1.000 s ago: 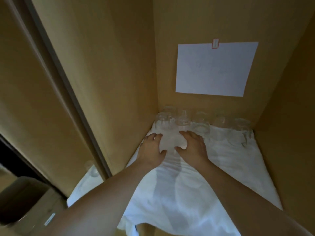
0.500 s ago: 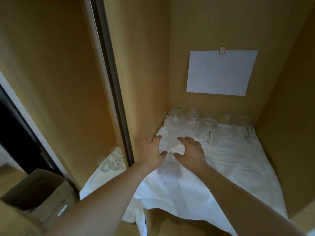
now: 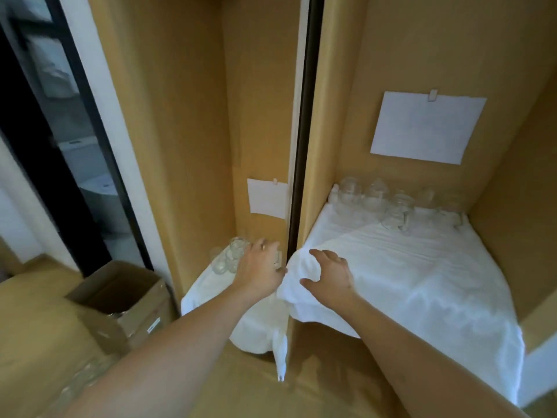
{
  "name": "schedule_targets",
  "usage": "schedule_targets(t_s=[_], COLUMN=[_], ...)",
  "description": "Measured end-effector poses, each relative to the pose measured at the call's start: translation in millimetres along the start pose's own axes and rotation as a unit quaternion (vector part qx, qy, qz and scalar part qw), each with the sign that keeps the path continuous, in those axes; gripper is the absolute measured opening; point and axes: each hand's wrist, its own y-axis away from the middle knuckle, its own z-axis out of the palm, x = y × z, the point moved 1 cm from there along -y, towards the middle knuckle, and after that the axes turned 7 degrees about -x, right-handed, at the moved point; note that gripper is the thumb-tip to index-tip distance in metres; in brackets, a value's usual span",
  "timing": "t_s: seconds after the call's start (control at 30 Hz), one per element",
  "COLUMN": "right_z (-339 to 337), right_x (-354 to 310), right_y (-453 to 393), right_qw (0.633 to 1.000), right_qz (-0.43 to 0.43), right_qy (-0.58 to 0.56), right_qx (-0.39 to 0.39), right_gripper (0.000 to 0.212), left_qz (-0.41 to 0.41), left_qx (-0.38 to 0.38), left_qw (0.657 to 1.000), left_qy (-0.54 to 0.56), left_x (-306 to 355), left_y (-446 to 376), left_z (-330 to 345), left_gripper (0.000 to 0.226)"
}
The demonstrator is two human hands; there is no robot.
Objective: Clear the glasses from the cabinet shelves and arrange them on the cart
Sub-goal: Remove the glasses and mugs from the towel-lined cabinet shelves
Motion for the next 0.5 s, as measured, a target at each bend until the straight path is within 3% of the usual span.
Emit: schedule_targets(t_s=[0.23, 0.5], right_z=[42.6, 84.0], right_x=[-76.1, -128.1], right_y=[14.2, -25.2], right_qw=[0.998, 0.992], right_qz=[-0.062, -0.104], right_qy=[-0.009, -0.006], right_qx=[-0.023, -0.068], right_gripper=[0.077, 0.074], left_qz=[-0.071, -0.133], left_qx=[0.021, 0.04], left_qw=[0.997, 0.99], left_qy=[-0.01, -0.016], left_x=[-74.5, -138.8], left_y=[47.2, 44.9], left_z=[-39.8, -55.5], left_gripper=[0.063, 0.06])
